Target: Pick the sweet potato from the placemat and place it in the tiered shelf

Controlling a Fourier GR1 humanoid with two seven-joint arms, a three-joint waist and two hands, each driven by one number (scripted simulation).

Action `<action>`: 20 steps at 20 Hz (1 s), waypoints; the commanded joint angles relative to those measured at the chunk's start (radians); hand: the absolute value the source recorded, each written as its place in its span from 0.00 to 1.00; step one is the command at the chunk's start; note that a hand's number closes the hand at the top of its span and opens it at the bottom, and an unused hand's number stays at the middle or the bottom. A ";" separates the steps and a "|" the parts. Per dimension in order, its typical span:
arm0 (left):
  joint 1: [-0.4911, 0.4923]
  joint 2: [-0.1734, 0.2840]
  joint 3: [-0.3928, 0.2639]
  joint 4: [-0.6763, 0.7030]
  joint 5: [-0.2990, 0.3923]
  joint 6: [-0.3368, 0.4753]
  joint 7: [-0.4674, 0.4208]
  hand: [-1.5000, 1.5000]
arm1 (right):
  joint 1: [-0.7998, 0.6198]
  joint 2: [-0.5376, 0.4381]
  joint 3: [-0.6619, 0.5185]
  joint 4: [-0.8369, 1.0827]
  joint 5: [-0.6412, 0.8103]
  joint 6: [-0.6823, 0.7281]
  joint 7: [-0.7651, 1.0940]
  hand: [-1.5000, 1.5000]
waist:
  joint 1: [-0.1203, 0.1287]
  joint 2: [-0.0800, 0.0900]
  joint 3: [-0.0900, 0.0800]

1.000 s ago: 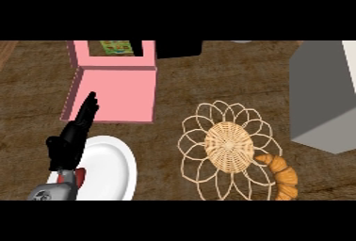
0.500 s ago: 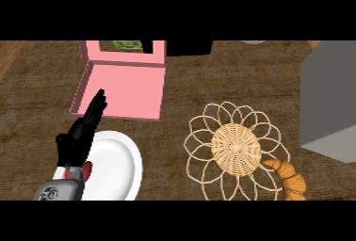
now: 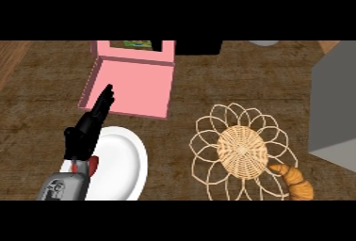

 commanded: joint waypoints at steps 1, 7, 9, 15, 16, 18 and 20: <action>-0.024 -0.012 -0.014 0.025 -0.023 0.015 0.001 0.50 | -0.035 -0.044 -0.014 0.092 -0.037 0.253 -0.146 1.00 | 0.008 0.003 0.000; -0.044 -0.022 -0.026 0.009 -0.007 -0.005 0.012 0.50 | -0.153 -0.042 0.046 0.113 -0.026 0.137 -0.109 1.00 | 0.045 0.009 0.000; -0.066 -0.019 -0.015 0.032 -0.008 0.000 0.019 0.50 | -0.174 -0.031 0.049 0.122 -0.026 0.139 -0.126 1.00 | 0.040 0.009 0.000; -0.081 -0.034 -0.039 0.037 -0.028 0.006 0.014 0.50 | -0.306 0.017 0.153 0.135 0.044 0.018 -0.126 1.00 | 0.058 0.013 0.000; -0.059 0.014 0.010 0.040 0.017 -0.037 0.000 0.50 | -0.300 0.007 0.133 0.144 0.048 0.048 -0.155 1.00 | 0.042 0.008 -0.001; -0.051 0.003 -0.003 0.032 0.012 -0.035 -0.003 0.50 | -0.335 0.053 0.154 0.091 0.084 -0.044 -0.191 1.00 | 0.043 0.008 -0.001; -0.002 -0.003 -0.030 -0.025 0.002 -0.035 0.022 0.50 | -0.366 0.121 0.205 0.039 0.097 -0.099 -0.172 1.00 | 0.052 0.005 -0.001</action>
